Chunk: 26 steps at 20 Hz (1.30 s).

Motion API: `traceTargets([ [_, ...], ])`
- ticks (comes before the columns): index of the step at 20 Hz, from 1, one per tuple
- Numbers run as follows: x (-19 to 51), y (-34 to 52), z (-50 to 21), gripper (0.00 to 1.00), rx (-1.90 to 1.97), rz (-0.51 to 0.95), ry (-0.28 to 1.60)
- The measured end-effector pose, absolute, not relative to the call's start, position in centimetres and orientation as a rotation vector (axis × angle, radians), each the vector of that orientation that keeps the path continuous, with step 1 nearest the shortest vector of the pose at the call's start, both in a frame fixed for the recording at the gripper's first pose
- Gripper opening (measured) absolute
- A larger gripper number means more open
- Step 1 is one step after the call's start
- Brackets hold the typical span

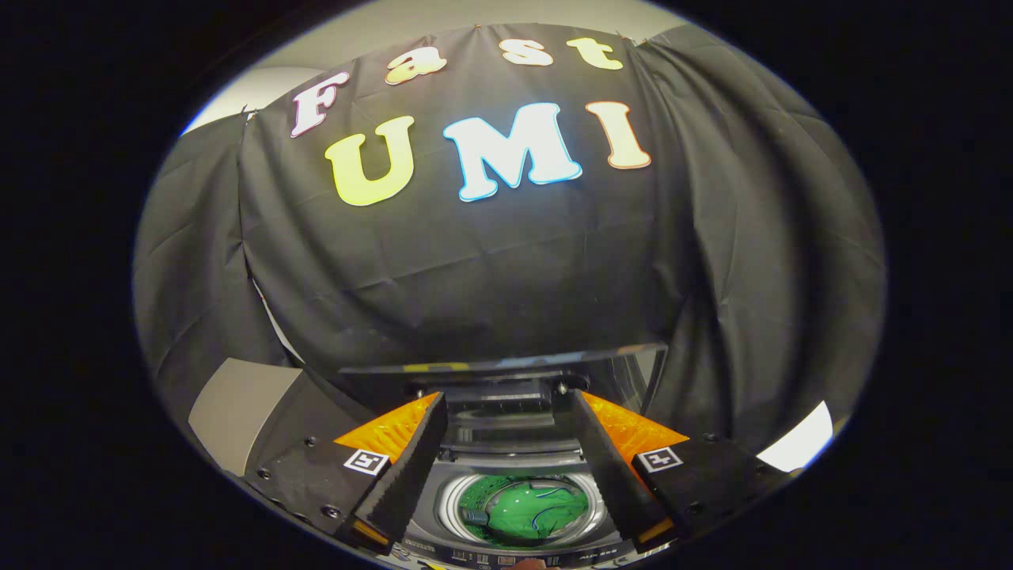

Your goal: Put the clothes into the washing machine and then close the washing machine lid.

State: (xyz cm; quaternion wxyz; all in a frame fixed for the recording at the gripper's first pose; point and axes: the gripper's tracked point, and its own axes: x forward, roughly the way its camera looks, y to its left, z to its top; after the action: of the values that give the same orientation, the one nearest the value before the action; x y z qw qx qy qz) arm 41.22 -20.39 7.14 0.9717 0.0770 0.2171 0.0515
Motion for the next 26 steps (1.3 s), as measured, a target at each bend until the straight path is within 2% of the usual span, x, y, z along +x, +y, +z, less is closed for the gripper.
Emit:
traceTargets([
  [4, 45.1, -18.5, 8.5, 0.98, 0.148, 0.107, 0.445],
  [13, 52.3, -16.8, 5.5, 0.98, 0.167, 0.038, 0.590],
  [17, 52.3, -16.4, 2.2, 0.99, 0.119, 0.022, 0.695],
  [20, 52.6, -16.4, 2.1, 0.98, 0.011, 0.026, 0.654],
  [26, 52.1, -16.4, 1.8, 0.99, 0.031, 0.036, 0.641],
])
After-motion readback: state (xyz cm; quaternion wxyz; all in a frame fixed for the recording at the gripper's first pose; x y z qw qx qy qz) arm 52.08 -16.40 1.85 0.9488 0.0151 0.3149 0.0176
